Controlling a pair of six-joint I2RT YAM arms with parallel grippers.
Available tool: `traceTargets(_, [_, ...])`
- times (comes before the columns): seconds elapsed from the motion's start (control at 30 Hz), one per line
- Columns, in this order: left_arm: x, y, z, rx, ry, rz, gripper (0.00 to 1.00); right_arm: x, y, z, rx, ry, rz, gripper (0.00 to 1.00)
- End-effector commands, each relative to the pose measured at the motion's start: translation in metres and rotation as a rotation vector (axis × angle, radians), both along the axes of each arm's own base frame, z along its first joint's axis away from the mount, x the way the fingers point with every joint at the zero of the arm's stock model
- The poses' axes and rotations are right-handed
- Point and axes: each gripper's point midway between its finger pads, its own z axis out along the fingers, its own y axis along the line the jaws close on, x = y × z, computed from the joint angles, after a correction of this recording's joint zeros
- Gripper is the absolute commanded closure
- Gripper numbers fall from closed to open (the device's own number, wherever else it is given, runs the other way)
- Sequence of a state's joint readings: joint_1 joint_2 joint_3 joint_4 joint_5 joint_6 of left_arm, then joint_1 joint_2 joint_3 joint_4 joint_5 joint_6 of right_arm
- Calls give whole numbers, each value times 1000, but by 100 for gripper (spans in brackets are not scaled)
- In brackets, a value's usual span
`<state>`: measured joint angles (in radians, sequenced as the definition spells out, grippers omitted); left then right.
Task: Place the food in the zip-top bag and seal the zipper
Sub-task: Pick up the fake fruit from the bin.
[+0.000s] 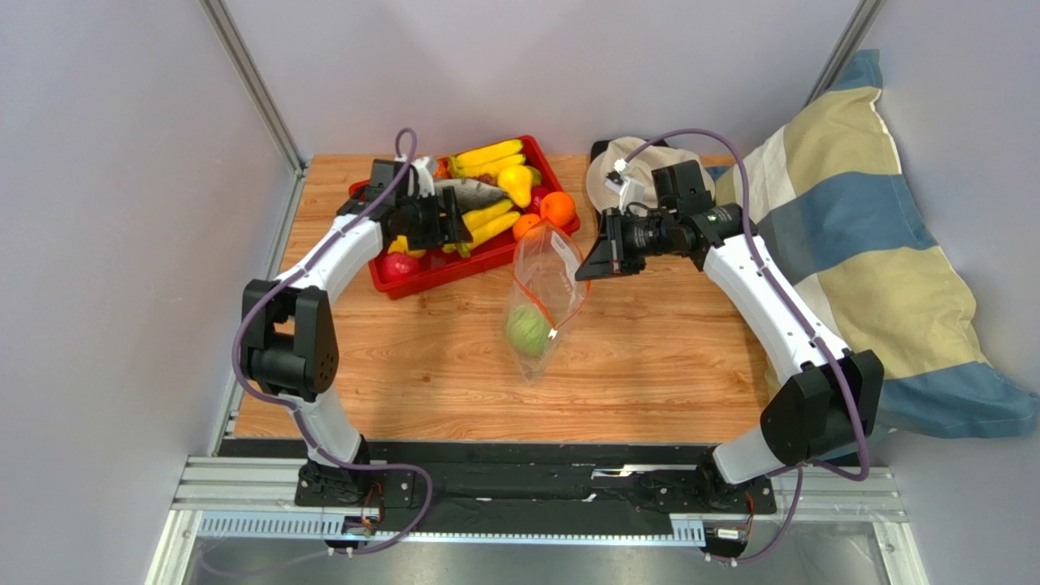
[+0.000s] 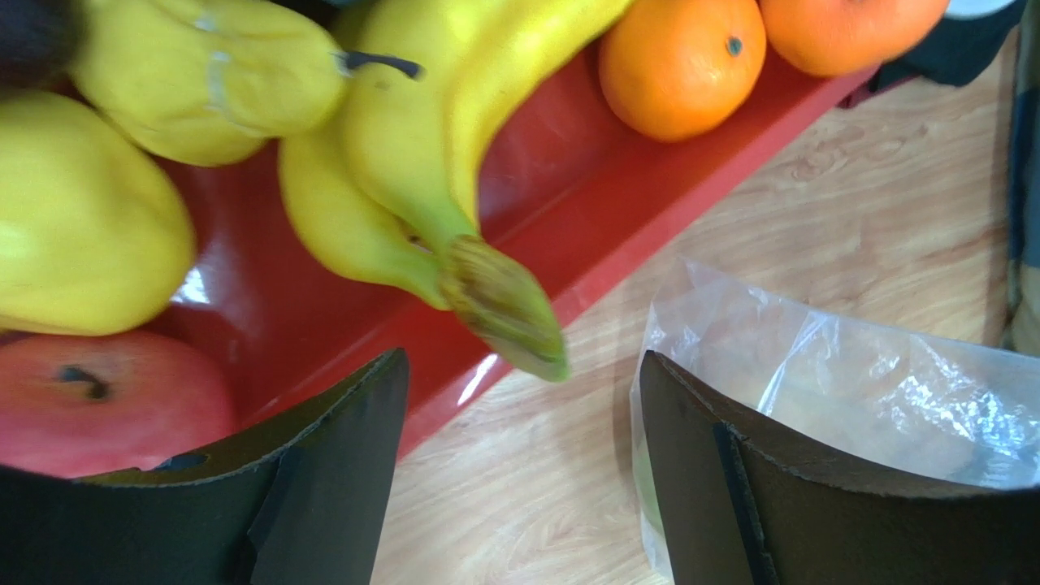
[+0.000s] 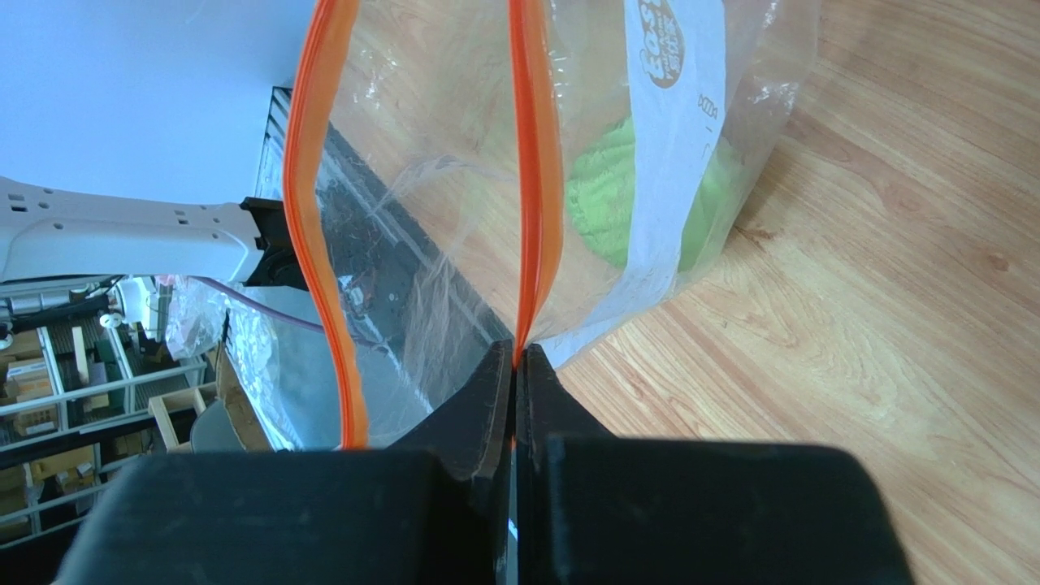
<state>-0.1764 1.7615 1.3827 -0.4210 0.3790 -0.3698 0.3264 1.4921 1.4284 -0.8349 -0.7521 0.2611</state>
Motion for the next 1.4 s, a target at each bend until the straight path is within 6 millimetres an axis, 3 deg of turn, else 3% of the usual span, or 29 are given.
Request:
traceTargets(0.0, [9, -14, 22, 51, -94, 49, 22, -2, 1, 23, 31, -41, 5, 100])
traceTargets(0.07, [11, -23, 19, 88, -96, 67, 22, 0, 2, 23, 35, -36, 6, 100])
traceTargets(0.23, [16, -9, -2, 264, -45, 210, 31, 1, 3, 25, 41, -42, 5, 100])
traceTargets(0.37, [19, 12, -6, 363, -25, 327, 35, 0, 3, 22, 43, -36, 5, 100])
traceTargets(0.5, [23, 16, -14, 411, 0, 343, 39, 0, 4, 21, 45, -34, 6, 100])
traceTargets(0.6, [25, 14, -15, 433, 5, 327, 51, 2, 3, 20, 44, -32, 6, 100])
traceTargets(0.63, [26, 13, -10, 433, -2, 321, 61, 2, 4, 19, 43, -32, 8, 100])
traceTargets(0.9, [10, 17, 41, 402, -59, 312, 99, 3, 4, 19, 48, -35, 10, 100])
traceTargets(1.1, [0, 20, 81, 376, -117, 303, 100, 5, 5, 19, 50, -36, 9, 100])
traceTargets(1.27, [-14, 23, 102, 372, -147, 272, 100, 6, 6, 20, 56, -28, 5, 100])
traceTargets(1.37, [-21, 27, 129, 381, -246, 218, 100, 9, 9, 20, 73, -13, 0, 100])
